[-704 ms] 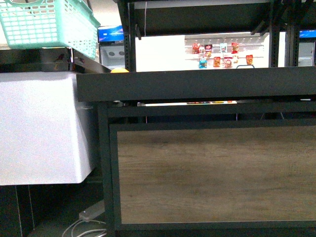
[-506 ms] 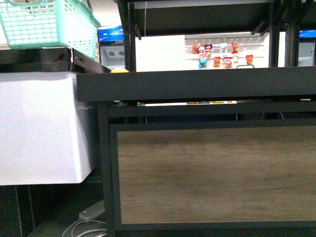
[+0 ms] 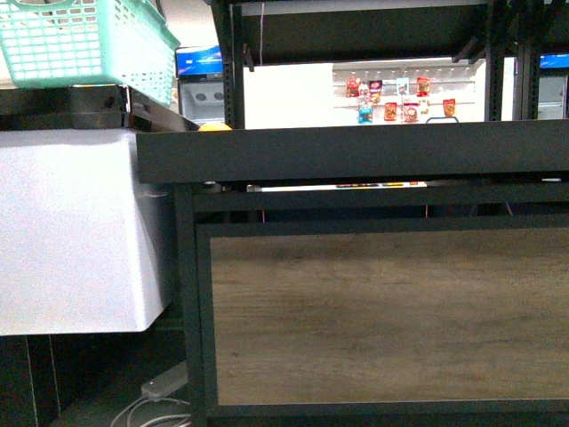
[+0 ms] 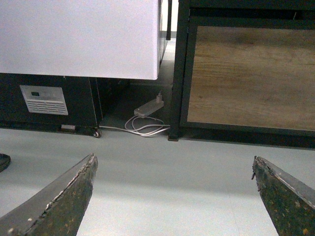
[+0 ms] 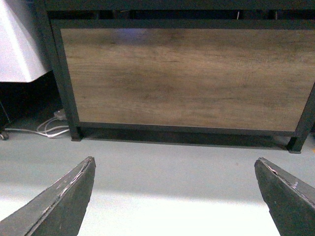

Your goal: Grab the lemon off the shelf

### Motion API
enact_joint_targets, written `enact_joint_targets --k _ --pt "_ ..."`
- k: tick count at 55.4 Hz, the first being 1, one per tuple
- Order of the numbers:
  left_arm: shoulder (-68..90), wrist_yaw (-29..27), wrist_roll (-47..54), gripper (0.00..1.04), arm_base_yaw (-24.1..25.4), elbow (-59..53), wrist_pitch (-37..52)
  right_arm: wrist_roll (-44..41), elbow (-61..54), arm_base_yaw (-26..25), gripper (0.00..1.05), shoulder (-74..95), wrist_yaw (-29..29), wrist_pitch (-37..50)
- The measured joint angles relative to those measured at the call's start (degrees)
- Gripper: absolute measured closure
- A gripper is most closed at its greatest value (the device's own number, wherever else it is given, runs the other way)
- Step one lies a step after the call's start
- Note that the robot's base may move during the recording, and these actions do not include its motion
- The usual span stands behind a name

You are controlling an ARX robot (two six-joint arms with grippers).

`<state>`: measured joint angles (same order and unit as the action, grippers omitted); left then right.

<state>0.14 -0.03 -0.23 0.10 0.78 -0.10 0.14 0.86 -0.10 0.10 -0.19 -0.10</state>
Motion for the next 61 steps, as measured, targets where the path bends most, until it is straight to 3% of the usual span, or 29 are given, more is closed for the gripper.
enact_joint_targets --k 61 --pt "0.00 0.02 0.00 0.08 0.00 0.00 0.00 0.00 0.00 0.00 0.07 0.00 0.02 0.00"
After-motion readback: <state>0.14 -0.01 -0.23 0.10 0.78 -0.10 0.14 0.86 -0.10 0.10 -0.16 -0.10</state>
